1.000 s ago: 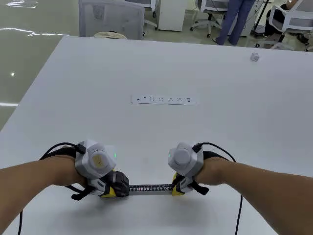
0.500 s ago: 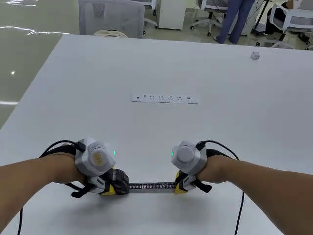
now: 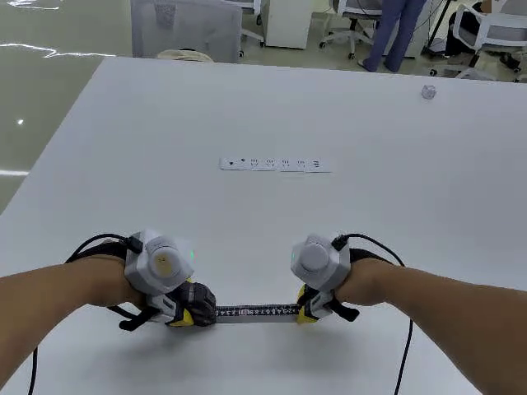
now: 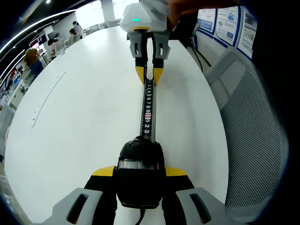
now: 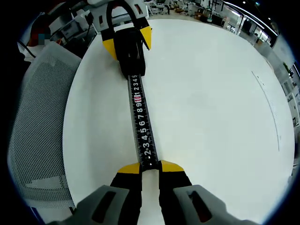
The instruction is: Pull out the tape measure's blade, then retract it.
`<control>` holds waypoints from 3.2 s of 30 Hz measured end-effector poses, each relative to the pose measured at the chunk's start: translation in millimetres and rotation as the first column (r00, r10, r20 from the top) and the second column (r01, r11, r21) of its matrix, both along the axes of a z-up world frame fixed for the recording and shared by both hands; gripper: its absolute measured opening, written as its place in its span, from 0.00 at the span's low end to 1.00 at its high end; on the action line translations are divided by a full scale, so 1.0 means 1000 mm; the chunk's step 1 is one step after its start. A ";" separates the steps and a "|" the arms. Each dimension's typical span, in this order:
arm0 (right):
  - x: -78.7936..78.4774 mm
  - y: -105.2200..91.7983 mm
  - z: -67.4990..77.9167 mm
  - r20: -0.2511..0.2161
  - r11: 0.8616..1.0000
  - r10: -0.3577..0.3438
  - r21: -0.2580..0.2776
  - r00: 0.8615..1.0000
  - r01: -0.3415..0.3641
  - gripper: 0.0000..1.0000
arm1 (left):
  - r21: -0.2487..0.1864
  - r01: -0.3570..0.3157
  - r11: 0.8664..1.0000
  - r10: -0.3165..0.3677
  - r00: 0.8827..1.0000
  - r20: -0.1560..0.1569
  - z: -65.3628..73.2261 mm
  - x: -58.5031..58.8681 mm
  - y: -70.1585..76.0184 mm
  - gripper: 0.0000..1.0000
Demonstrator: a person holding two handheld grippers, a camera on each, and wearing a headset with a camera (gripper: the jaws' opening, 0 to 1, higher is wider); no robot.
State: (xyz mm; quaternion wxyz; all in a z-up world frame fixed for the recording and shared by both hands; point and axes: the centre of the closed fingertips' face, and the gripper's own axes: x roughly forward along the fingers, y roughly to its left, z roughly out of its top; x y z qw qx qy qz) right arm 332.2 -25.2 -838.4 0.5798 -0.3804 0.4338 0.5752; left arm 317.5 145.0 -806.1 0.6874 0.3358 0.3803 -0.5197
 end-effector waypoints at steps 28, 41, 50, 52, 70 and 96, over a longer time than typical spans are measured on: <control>0.001 -0.007 0.001 -0.001 1.000 -0.006 -0.013 1.000 0.006 0.12 | 0.002 -0.002 1.000 0.002 1.000 0.002 -0.001 0.001 0.000 0.33; 0.001 -0.012 0.001 0.001 1.000 -0.011 -0.016 1.000 0.011 0.12 | 0.002 -0.001 1.000 0.001 1.000 0.003 -0.001 0.001 0.000 0.33; 0.001 -0.014 0.001 -0.001 1.000 -0.010 -0.018 1.000 0.010 0.12 | 0.000 -0.002 1.000 0.002 1.000 0.001 0.000 0.001 0.000 0.33; 0.002 -0.014 0.001 -0.001 1.000 -0.009 -0.019 1.000 0.009 0.12 | -0.001 -0.002 1.000 0.002 1.000 0.001 0.000 0.001 0.000 0.33; 0.002 -0.017 0.001 0.002 1.000 -0.019 -0.015 1.000 0.019 0.12 | 0.007 -0.004 1.000 0.004 1.000 0.000 -0.001 0.000 0.001 0.34; 0.003 -0.024 0.001 0.006 0.999 -0.021 -0.024 1.000 0.022 0.12 | 0.003 -0.006 1.000 0.006 1.000 -0.001 -0.002 0.000 0.001 0.34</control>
